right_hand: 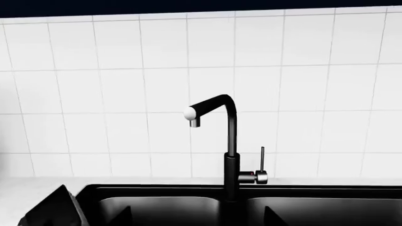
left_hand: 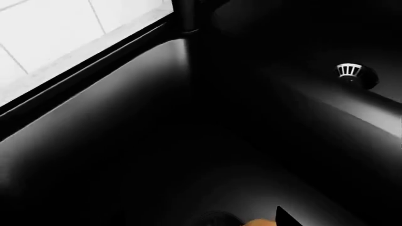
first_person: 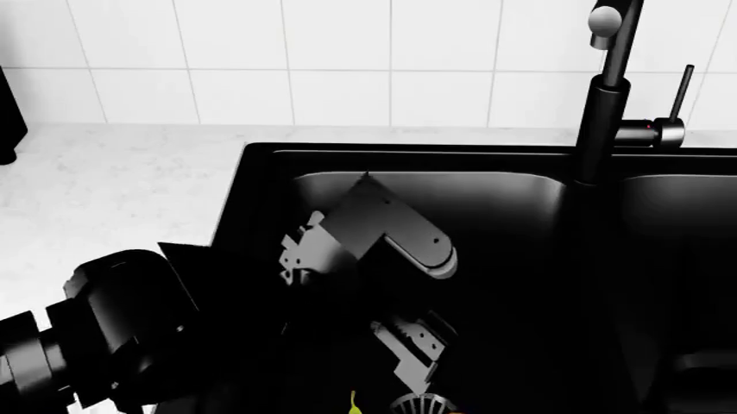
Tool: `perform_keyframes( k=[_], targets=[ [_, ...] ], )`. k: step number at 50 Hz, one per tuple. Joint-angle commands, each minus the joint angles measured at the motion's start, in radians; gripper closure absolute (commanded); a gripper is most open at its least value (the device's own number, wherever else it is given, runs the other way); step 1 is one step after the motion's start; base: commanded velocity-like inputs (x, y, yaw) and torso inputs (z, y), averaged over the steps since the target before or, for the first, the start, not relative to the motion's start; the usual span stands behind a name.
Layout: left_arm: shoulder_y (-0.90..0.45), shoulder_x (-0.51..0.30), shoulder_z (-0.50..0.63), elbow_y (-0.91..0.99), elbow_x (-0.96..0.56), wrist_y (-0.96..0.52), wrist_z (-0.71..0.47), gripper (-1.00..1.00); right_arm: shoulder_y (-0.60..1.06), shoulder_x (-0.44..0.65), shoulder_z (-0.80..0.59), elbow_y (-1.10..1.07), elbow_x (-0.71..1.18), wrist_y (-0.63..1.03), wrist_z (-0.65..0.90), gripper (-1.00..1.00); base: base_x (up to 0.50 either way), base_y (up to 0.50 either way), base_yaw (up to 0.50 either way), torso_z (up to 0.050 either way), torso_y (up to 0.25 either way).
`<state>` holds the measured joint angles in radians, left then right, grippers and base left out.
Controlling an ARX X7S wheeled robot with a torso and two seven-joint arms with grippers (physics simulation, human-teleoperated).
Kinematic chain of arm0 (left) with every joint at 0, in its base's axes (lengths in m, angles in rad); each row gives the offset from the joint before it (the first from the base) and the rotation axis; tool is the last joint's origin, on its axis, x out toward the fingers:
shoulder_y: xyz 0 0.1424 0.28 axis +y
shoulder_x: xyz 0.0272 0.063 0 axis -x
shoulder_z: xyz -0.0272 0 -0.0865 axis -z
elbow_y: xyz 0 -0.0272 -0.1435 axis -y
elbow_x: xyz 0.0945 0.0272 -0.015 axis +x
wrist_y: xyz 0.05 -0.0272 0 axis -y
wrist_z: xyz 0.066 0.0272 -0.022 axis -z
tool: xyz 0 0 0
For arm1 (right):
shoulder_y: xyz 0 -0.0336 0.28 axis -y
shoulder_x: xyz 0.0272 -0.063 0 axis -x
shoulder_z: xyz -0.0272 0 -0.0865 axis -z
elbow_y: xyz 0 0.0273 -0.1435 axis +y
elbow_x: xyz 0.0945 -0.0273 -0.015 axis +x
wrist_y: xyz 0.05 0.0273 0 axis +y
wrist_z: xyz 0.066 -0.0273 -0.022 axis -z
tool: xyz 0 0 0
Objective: There is a mixed pile of frozen fruits and vegetables on the counter. Locate all the frozen vegetables and place the items in a bowl on the counter. Take all the frozen fruits and defrost them in a running sink.
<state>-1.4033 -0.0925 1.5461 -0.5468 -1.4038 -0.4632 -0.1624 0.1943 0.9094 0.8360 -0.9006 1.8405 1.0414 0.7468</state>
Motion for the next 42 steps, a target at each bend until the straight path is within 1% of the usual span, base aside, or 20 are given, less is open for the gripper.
perform_keyframes(
  k=[1, 3, 4, 7, 13, 16, 18, 22, 26, 29, 37, 42],
  targets=[
    [-0.027, -0.164, -0.063, 0.275, -0.046, 0.021, -0.138, -1.0, 0.047, -0.001, -0.075, 0.017, -0.066, -0.013, 0.005, -1.0, 0.0, 0.0, 0.0, 0.0, 0.0],
    [-0.021, -0.194, -0.073, 0.317, -0.048, 0.033, -0.162, -1.0, 0.057, -0.005, -0.092, 0.023, -0.084, -0.012, 0.002, -1.0, 0.0, 0.0, 0.0, 0.0, 0.0],
    [-0.012, -0.226, -0.08, 0.364, -0.052, 0.042, -0.188, -1.0, 0.055, -0.005, -0.092, 0.021, -0.085, -0.012, 0.006, -1.0, 0.0, 0.0, 0.0, 0.0, 0.0],
    [-0.011, -0.258, -0.091, 0.416, -0.059, 0.049, -0.215, -1.0, 0.061, -0.01, -0.11, 0.019, -0.105, -0.007, -0.001, -1.0, 0.0, 0.0, 0.0, 0.0, 0.0],
    [-0.016, -0.358, -0.125, 0.559, -0.079, 0.065, -0.284, -1.0, 0.069, -0.028, -0.132, 0.017, -0.159, 0.006, -0.037, -1.0, 0.0, 0.0, 0.0, 0.0, 0.0],
    [-0.018, -0.395, -0.139, 0.607, -0.087, 0.072, -0.307, -1.0, 0.068, -0.033, -0.135, 0.013, -0.157, 0.003, -0.036, -1.0, 0.0, 0.0, 0.0, 0.0, 0.0],
    [-0.007, -0.416, -0.145, 0.629, -0.084, 0.086, -0.316, -1.0, 0.064, -0.029, -0.129, 0.013, -0.145, 0.0, -0.028, -1.0, 0.0, 0.0, 0.0, 0.0, 0.0],
    [-0.001, -0.454, -0.16, 0.662, -0.09, 0.101, -0.333, -1.0, 0.076, -0.04, -0.152, 0.028, -0.179, 0.003, -0.043, -1.0, 0.0, 0.0, 0.0, 0.0, 0.0],
    [-0.002, -0.511, -0.18, 0.727, -0.104, 0.111, -0.366, -1.0, 0.061, -0.06, -0.151, 0.021, -0.198, 0.007, -0.057, -1.0, 0.0, 0.0, 0.0, 0.0, 0.0],
    [-0.007, -0.534, -0.191, 0.755, -0.115, 0.114, -0.381, -1.0, 0.058, -0.055, -0.145, 0.016, -0.179, 0.002, -0.047, -1.0, 0.0, 0.0, 0.0, 0.0, 0.0],
    [-0.01, -0.602, -0.209, 0.871, -0.128, 0.117, -0.434, -1.0, 0.042, -0.099, -0.178, 0.009, -0.261, 0.02, -0.104, -1.0, 0.0, 0.0, 0.0, 0.0, 0.0],
    [-0.019, -0.639, -0.231, 0.907, -0.147, 0.128, -0.453, -1.0, 0.052, -0.091, -0.183, 0.015, -0.254, 0.016, -0.098, -1.0, 0.0, 0.0, 0.0, 0.0, 0.0]
  ],
)
